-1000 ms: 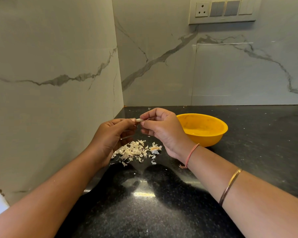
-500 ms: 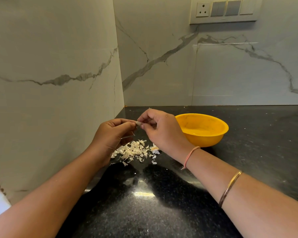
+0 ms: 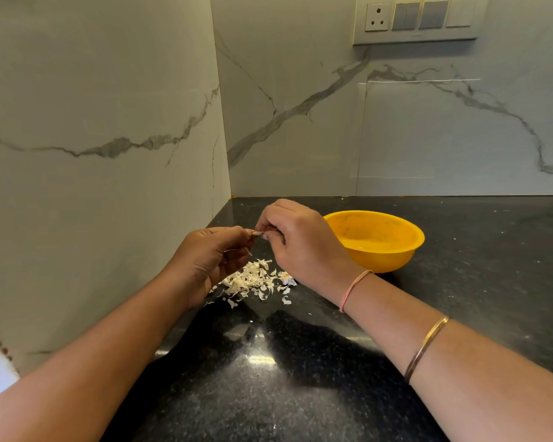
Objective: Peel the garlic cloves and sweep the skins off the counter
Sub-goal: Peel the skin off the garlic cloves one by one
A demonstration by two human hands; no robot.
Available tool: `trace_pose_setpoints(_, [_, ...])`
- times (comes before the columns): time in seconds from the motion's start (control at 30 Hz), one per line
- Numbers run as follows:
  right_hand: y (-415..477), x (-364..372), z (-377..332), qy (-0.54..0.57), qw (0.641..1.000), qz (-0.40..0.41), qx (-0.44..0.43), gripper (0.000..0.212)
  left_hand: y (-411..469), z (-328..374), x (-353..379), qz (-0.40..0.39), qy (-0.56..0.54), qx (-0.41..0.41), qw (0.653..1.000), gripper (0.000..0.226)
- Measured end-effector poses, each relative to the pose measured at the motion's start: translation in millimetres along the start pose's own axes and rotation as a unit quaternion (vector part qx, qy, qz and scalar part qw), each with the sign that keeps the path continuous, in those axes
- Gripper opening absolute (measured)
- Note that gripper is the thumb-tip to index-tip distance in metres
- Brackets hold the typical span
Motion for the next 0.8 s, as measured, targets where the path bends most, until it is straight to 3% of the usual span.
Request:
trace_pose_setpoints(0.3, [1.0,0.2,-2.0,-0.042,0.999,-0.004,-0.026,0.012,0.9,-1.5,-1.5,-0.015,0.008,0.004,1.0,0.008])
trace_pose_setpoints(0.8, [0.5,2.6,0.8,0.006,1.0,-0.025,0.017,0.01,2.7,-3.9,-2.4,-0.01,0.064,0.033,0.997,0.009])
Point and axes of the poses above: each hand's wrist, its own y-axis towards the middle knuckle, its own x-axis out of the palm, z = x × y, the point moved 2 cm from there along y, towards the middle knuckle, and after that the axes turned 13 degrees about x, right-handed, at the moved point
